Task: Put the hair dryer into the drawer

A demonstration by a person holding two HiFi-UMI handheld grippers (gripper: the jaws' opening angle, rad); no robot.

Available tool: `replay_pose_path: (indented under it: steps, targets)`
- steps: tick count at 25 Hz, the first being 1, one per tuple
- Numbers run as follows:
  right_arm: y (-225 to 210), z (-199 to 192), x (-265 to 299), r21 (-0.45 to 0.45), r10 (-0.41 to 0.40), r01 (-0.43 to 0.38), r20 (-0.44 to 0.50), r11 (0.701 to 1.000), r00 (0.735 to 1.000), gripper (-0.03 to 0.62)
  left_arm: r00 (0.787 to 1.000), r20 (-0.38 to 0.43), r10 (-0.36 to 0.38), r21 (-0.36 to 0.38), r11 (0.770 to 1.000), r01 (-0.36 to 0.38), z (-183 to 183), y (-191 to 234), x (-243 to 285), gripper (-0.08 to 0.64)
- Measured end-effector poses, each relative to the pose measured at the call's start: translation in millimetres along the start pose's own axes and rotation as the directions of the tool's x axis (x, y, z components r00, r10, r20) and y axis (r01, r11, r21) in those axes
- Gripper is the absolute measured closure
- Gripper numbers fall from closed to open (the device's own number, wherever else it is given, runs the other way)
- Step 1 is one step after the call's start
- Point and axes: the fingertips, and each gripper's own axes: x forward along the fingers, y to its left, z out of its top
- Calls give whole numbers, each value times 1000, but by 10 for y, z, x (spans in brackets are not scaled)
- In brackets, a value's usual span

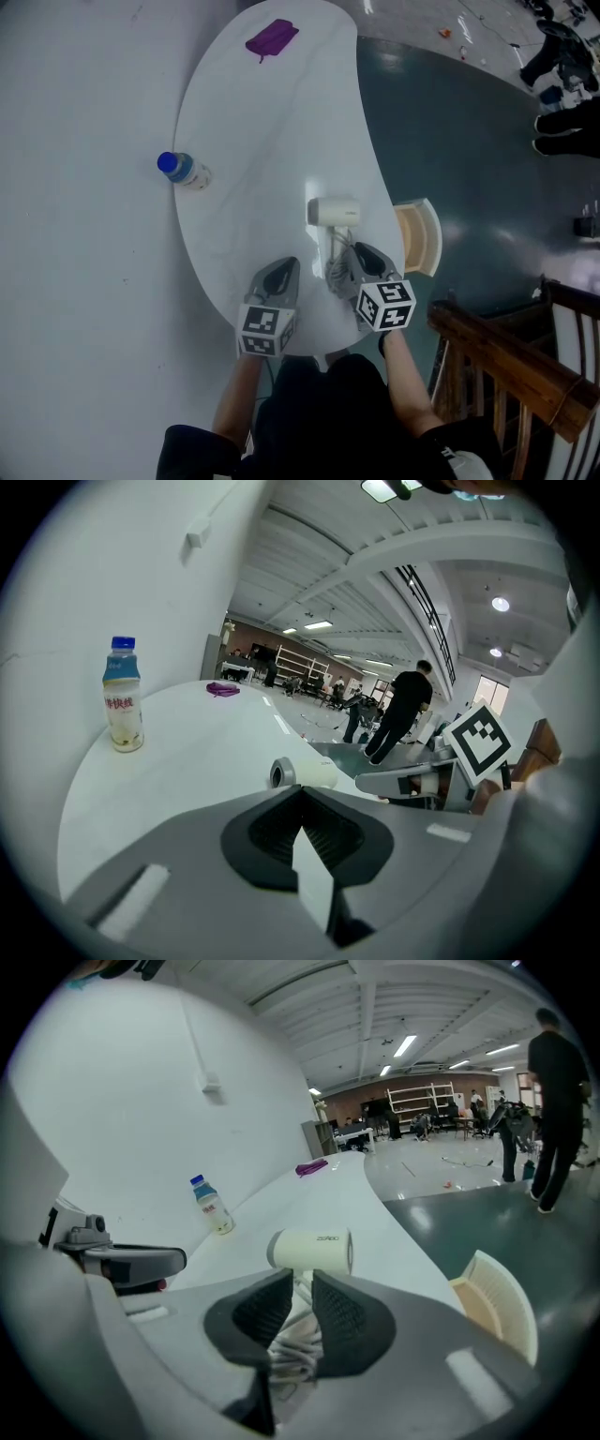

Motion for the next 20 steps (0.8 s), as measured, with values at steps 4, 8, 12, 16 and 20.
replay_pose_path:
  steps: [4, 8, 12, 16, 20]
  targets:
    - [-39, -52, 107, 27, -2, 2, -29, 1000, 1000, 483, 1000, -15, 1, -6, 1000, -1, -31, 27, 42, 552]
    - [-49, -95, 230, 39, -7, 9, -50, 999, 999, 403, 1000, -25, -2, -10, 1000, 2, -42, 58, 60, 552]
    - [-49, -144, 370, 46, -16, 19, -79, 999, 997, 355, 999, -34, -3, -11, 1000, 3, -65, 101, 81, 552]
    - [-79, -214, 519, 29, -44, 48, -124, 998, 991, 327, 999, -40, -6, -26, 1000, 5, -84, 155, 100, 552]
    - [-86, -284, 626, 21, -58, 63, -162, 998, 985, 324, 999, -47, -6, -29, 1000, 4, -95, 228, 114, 552]
